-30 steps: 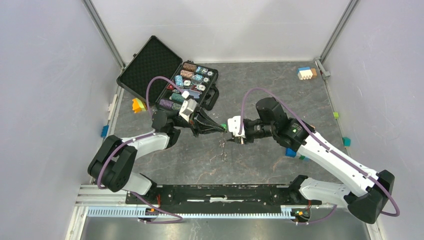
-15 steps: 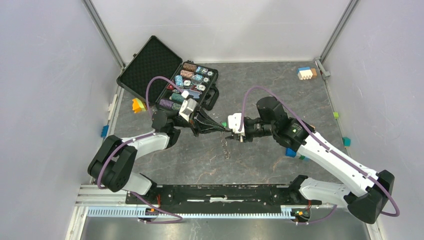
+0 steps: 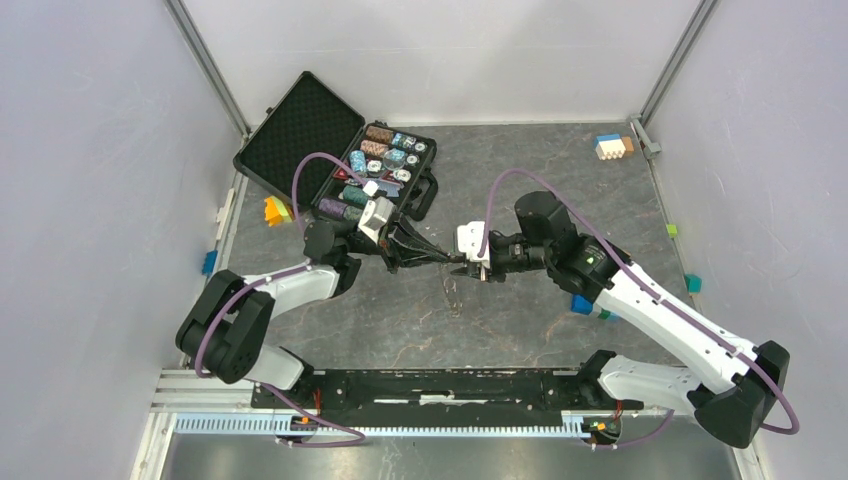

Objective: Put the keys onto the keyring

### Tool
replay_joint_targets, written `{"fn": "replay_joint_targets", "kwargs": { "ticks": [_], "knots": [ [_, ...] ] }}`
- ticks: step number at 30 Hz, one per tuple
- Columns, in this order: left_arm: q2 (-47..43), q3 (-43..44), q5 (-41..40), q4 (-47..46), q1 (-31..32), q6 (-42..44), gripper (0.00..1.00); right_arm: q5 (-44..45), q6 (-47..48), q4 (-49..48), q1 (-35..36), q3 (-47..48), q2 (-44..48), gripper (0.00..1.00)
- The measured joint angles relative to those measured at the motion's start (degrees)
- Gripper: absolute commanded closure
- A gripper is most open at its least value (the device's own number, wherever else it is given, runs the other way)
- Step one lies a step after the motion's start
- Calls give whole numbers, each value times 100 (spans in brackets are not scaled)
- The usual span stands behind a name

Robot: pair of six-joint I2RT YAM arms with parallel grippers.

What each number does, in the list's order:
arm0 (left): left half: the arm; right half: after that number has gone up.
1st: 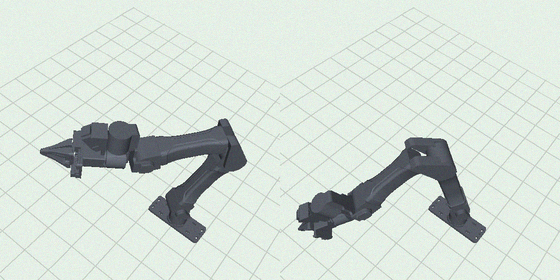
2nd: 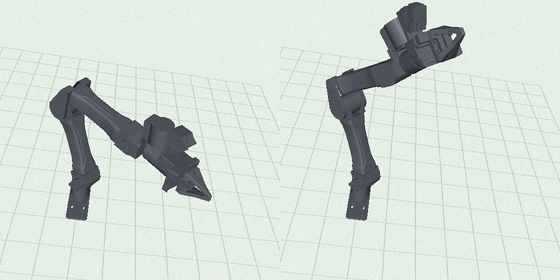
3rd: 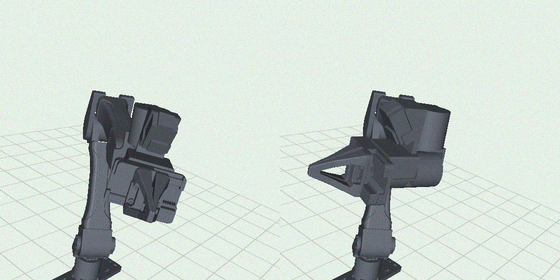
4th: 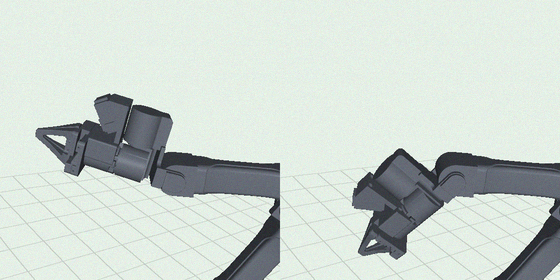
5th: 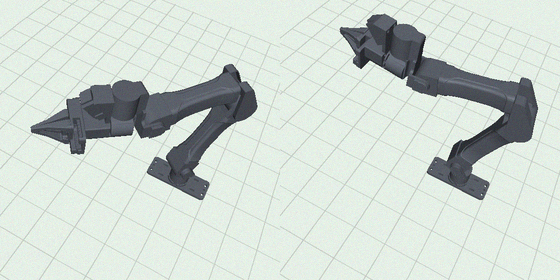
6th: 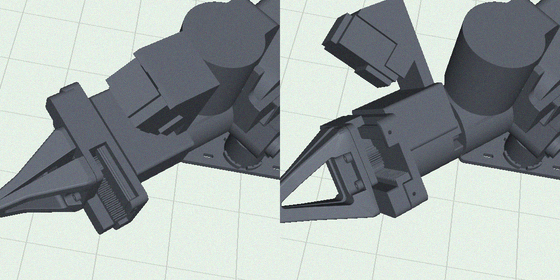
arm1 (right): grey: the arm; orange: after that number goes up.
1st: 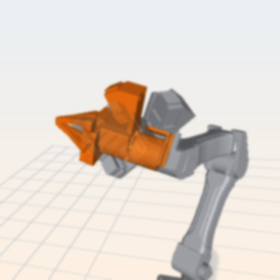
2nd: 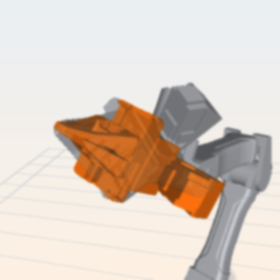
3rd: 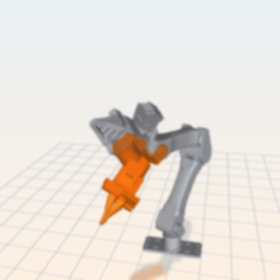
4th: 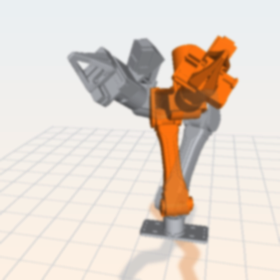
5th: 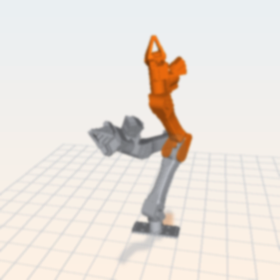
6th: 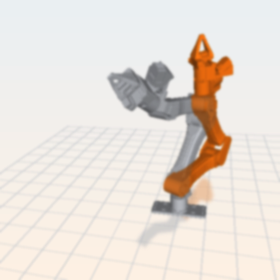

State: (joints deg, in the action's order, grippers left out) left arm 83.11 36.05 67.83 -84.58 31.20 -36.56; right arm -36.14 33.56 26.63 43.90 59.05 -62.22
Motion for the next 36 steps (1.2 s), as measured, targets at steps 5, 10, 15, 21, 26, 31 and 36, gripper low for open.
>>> {"fn": "replay_joint_targets", "kwargs": {
  "ticks": [5, 10, 15, 21, 26, 31, 36],
  "knots": [
    [22, 0, -2, 0, 0, 0, 98, 0, -87, -11, -15, 92, 0, 70],
    [59, 0, 0, 2, 7, 0, 98, 2, -133, -26, -20, 127, 0, 74],
    [63, 0, 7, 2, 7, 0, 98, -4, -140, -61, -22, 127, -4, 79],
    [63, -2, 9, 2, 7, 0, 98, 4, -136, -94, -42, 127, -4, 89],
    [63, 0, 11, 2, 9, 0, 98, 37, -131, -103, -42, 125, -4, 100],
    [63, -2, 9, 2, 11, 0, 98, 114, -131, -114, -42, 122, 2, 100],
    [59, -2, -42, 2, 11, 2, 98, 243, -118, -138, -42, 101, 61, 100]
  ]
}}
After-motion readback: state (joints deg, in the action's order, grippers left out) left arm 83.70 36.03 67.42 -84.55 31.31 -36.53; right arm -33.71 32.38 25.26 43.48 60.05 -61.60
